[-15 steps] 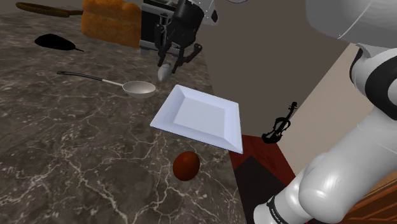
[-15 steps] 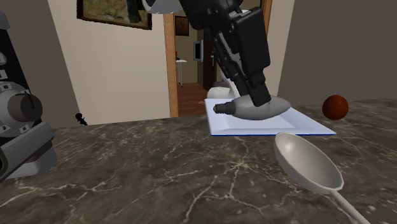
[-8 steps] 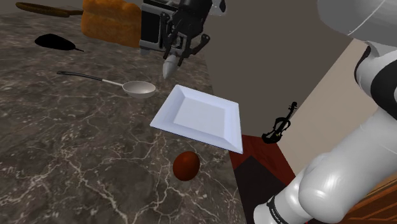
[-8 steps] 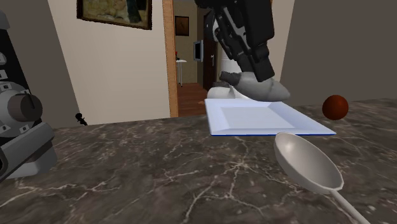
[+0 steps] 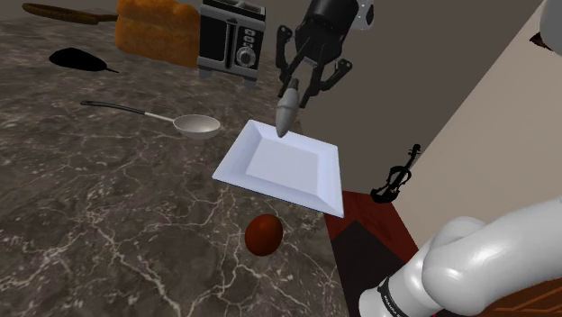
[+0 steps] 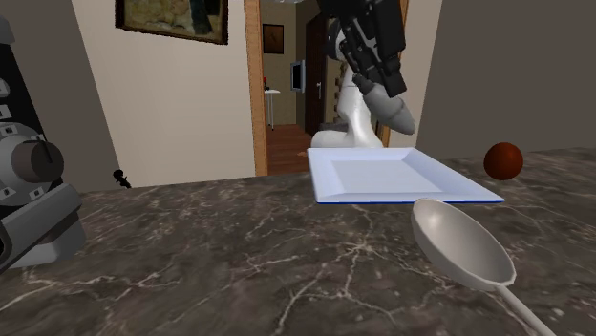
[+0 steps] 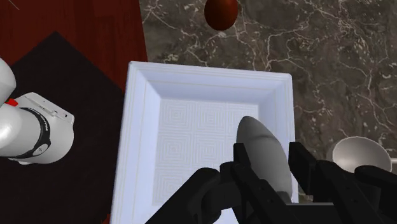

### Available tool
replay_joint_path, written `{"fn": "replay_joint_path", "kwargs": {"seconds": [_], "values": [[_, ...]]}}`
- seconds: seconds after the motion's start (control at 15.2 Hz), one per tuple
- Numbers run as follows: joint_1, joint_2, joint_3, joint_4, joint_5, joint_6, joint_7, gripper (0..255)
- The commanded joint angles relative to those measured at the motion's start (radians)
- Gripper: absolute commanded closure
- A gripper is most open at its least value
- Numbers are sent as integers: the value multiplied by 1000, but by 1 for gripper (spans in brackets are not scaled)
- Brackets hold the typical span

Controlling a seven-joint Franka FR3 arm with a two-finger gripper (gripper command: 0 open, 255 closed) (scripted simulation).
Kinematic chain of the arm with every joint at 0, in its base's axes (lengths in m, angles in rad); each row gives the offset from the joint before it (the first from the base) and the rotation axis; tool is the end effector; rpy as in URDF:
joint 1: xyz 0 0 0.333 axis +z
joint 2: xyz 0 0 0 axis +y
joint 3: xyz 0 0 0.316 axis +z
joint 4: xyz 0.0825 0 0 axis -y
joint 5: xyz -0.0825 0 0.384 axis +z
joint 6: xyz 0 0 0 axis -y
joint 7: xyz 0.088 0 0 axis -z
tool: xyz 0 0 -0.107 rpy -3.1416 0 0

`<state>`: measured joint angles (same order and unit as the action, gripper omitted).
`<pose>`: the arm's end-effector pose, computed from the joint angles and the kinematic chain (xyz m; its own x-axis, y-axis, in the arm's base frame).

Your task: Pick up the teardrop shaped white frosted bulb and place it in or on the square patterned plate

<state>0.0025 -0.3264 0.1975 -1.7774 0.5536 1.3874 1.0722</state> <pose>0.4052 0.1655 0.6849 0.6563 -0.6172 -0.4340 -0.7347 -0.6537 -0.1812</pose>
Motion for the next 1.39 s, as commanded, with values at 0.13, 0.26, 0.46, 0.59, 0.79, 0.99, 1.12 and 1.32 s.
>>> {"fn": "replay_joint_path", "kwargs": {"seconds": [0.13, 0.26, 0.46, 0.59, 0.79, 0.99, 1.12, 1.32], "values": [[1, -99, -11, -108, 13, 1, -17, 255], [1, -109, -8, -142, 13, 23, -29, 255], [1, -122, -4, -193, 14, 56, -47, 255], [1, -129, -1, -225, 15, 79, -59, 255], [2, -139, 4, -272, 18, 112, -76, 255], [2, -147, 9, -317, 21, 145, -93, 255], [2, -150, 12, -343, 23, 166, -103, 255], [2, -150, 12, -343, 23, 166, -103, 255]]}}
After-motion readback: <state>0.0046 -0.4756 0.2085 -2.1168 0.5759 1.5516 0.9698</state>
